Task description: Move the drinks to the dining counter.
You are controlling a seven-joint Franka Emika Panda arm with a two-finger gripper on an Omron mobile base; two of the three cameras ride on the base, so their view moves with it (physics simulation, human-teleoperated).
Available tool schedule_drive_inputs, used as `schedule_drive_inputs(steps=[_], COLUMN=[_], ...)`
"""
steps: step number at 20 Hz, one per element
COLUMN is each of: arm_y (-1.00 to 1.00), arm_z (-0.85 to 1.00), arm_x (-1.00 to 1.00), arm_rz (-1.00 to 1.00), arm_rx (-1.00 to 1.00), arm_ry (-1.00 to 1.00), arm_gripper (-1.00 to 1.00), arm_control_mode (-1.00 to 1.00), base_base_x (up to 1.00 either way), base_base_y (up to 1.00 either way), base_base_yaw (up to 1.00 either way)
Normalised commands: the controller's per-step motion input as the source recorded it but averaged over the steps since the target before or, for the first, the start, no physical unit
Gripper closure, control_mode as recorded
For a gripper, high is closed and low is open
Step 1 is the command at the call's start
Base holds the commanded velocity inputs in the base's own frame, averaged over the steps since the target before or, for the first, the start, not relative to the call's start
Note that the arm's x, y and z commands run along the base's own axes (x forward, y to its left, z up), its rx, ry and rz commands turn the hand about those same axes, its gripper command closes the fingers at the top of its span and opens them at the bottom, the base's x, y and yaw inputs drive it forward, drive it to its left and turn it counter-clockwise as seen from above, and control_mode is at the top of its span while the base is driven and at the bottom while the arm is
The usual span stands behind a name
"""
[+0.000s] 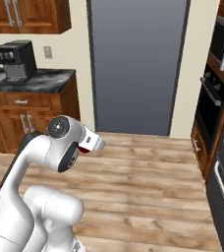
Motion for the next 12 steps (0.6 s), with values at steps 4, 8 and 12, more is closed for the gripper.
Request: schedule_drive_inputs(steps=[4,8,12], arm_y=[0.00,0.00,0.00], arm_z=[0.00,0.00,0.00], arm_x=[0.00,0.00,0.00], arm_rz=[0.00,0.00,0.00], arm_rx=[0.00,0.00,0.00], arm_ry=[0.00,0.00,0.00], arm_gripper=[1.00,1.00,1.00], arm_control_mode=[1.00,1.00,1.00], base_base_x=[-0.42,-0.47,-0.49], base_base_y=[0.00,0.00,0.00], base_base_yaw=[0.91,0.90,0.89])
